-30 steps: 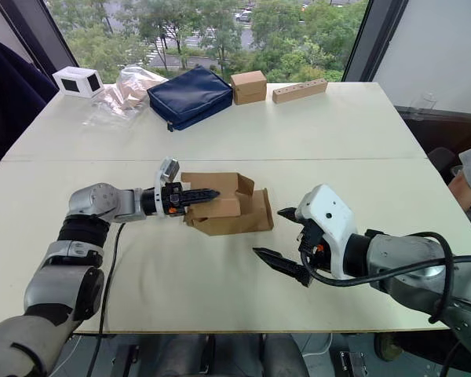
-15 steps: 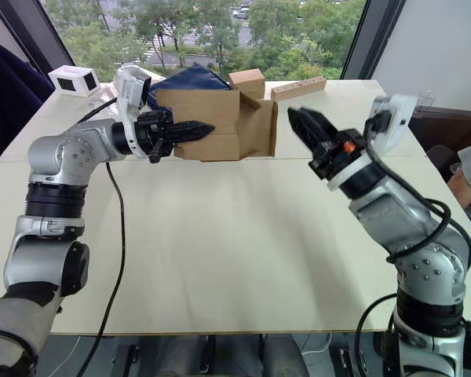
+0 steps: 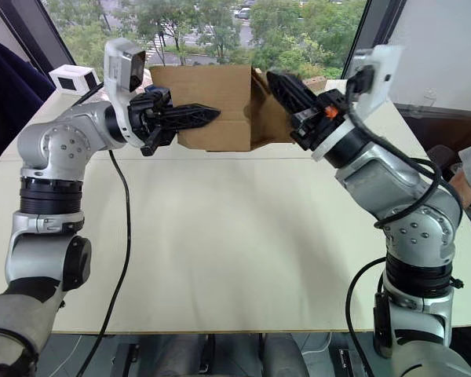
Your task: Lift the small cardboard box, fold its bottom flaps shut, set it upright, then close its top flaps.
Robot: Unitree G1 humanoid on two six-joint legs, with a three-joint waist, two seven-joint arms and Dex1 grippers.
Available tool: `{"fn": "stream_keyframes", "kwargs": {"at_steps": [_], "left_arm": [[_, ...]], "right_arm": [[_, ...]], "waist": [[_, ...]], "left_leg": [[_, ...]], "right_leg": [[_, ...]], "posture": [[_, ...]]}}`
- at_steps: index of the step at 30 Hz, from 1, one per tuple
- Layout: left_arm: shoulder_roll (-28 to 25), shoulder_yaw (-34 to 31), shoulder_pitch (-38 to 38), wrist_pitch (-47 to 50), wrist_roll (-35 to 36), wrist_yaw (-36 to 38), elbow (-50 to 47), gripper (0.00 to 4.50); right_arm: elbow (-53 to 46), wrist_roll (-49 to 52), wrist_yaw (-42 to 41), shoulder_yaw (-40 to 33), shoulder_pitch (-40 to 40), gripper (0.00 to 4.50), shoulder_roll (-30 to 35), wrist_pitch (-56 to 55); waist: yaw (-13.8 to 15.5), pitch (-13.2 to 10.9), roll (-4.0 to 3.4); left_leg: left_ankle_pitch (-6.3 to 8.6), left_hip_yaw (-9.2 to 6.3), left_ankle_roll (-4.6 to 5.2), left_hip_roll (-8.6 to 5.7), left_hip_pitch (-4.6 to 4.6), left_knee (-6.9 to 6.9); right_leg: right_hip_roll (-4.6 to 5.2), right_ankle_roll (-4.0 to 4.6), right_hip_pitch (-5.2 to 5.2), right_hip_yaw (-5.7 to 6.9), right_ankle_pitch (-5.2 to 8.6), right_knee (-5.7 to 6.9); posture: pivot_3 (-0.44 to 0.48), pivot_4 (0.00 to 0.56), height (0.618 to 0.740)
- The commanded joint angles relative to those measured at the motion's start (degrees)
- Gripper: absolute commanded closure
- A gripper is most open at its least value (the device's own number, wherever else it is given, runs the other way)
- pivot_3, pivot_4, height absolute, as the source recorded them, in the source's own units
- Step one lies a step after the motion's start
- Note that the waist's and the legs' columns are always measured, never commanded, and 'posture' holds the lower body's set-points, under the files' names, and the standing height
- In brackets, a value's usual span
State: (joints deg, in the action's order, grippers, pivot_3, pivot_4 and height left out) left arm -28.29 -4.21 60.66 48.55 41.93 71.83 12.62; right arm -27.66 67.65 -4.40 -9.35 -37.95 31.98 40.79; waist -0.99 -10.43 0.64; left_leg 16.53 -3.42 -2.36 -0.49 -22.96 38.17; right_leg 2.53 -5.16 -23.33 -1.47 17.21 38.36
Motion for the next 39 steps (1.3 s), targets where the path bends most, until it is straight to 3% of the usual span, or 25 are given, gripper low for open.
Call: {"fn": "stream_keyframes", "kwargs": {"at_steps": [1, 24, 35, 39], "left_arm": [[-0.52, -1.22, 0.67, 0.03, 1.53, 0.03, -2.12, 4.5], [-0.1, -0.85, -0.02, -0.39, 2.49, -0.91, -1.47, 4.5], [-0.39, -1.05, 0.18, -1.83, 1.29, -1.57, 1.46, 4.5], [-0.07, -1.08, -0.68, -1.67, 1.25, -1.94, 1.11, 4.5]], "right_arm": [[-1.22, -0.7, -1.04, -0.39, -0.6, 4.45, -0.43, -0.31], [-3.63, -1.59, -2.75, 0.91, 0.69, 4.45, -4.41, 0.0], [-6.26, 4.05, -3.86, -7.73, 5.66, 4.45, 0.71, -0.24], [-8.32, 8.63, -6.45, -12.16, 13.28, 4.45, 6.39, 2.9]], "waist": [[0.02, 0.0, 0.0], [-0.03, 0.0, 0.0], [0.09, 0.0, 0.0], [0.28, 0.0, 0.0]], "left_leg": [[0.0, 0.0, 0.0, -0.01, 0.0, 0.0], [0.0, -0.01, 0.0, -0.01, -0.01, 0.01], [0.0, 0.0, 0.0, -0.02, -0.03, 0.01], [0.0, -0.01, 0.01, -0.05, -0.06, 0.01]], "right_leg": [[0.0, 0.0, 0.0, 0.0, 0.0, 0.0], [0.01, 0.0, -0.03, 0.0, 0.0, 0.03], [-0.02, 0.0, -0.04, 0.0, 0.0, 0.02], [-0.01, 0.0, -0.03, 0.02, 0.0, 0.01]], "posture": [[0.0, 0.15, 0.74], [0.0, 0.15, 0.74], [0.0, 0.15, 0.74], [0.0, 0.15, 0.74]]}}
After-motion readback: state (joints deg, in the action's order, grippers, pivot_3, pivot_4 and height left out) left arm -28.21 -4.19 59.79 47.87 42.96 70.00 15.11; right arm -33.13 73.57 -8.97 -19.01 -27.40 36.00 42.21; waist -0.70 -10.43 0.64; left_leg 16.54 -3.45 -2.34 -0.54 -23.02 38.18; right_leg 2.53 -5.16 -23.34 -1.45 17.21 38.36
